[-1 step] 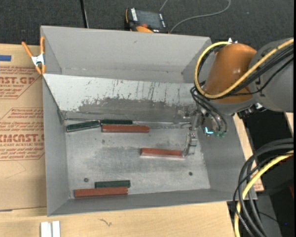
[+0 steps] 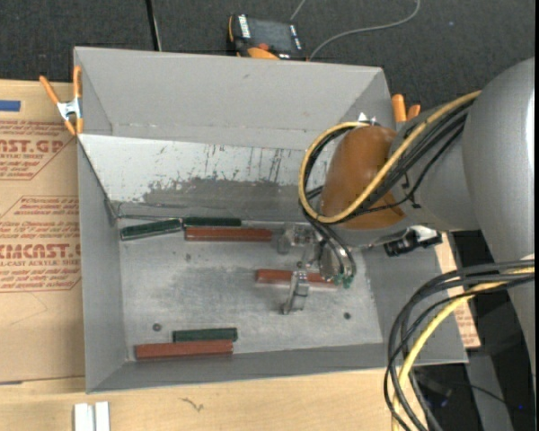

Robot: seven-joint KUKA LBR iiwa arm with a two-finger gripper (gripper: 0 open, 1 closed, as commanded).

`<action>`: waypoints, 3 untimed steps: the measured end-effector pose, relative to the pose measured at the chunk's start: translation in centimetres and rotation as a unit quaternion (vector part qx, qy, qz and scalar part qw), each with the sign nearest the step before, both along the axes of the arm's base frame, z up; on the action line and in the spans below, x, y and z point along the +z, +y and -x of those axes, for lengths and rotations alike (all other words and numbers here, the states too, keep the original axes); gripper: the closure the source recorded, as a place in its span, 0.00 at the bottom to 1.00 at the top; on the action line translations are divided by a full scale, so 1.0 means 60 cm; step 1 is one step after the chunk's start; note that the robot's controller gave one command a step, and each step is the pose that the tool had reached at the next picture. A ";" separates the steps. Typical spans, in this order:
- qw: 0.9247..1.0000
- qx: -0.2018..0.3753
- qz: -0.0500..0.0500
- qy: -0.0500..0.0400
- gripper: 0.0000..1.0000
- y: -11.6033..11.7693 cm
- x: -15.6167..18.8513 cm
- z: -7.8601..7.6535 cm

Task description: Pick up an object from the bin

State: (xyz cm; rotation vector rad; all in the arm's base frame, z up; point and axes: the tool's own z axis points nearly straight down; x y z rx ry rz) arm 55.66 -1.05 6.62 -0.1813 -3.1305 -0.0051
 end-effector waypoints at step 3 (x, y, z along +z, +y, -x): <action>0.994 -0.105 0.001 -0.001 0.00 0.004 0.003 0.024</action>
Offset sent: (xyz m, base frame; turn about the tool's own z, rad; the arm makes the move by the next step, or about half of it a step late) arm 0.0051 -0.0048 0.0338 -0.0100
